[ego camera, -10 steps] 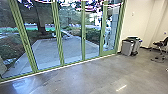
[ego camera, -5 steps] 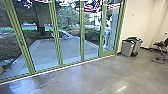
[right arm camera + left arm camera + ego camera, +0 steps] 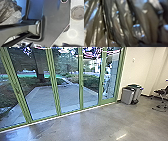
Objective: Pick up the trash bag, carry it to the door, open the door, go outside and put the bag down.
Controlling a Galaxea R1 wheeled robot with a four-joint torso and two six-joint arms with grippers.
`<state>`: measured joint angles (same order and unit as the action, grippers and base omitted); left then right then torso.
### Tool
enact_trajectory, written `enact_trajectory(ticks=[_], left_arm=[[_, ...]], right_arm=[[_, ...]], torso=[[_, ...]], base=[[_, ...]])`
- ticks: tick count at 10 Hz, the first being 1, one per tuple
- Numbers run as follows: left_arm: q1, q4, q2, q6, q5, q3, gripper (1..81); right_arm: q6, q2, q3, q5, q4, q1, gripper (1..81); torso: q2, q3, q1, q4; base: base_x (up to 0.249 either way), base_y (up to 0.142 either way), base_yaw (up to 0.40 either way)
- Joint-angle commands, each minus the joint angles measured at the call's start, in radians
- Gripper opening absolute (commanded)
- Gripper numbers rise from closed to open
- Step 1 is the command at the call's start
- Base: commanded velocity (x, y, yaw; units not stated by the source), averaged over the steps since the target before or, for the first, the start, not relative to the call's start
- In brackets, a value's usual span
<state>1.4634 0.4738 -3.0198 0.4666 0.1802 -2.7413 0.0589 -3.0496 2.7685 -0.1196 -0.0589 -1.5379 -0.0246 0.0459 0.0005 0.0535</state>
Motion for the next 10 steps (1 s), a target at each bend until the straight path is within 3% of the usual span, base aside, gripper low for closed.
enact_trajectory(ticks=[1, 10], left_arm=[[-0.05, -0.001, -0.004, 0.004, 0.087, 0.005, 1.0], [-0.047, 0.002, -0.002, 0.004, 0.087, 0.005, 1.0]], right_arm=[[0.004, -0.001, 0.002, -0.065, 0.008, 0.04, 81.1], [0.004, -0.002, 0.002, -0.065, 0.007, 0.04, 81.1]], torso=[[0.0, 0.0, 0.0, 0.0], [0.0, 0.0, 0.0, 0.0]], base=[[0.159, -0.071, 0.0], [0.158, -0.09, 0.0]])
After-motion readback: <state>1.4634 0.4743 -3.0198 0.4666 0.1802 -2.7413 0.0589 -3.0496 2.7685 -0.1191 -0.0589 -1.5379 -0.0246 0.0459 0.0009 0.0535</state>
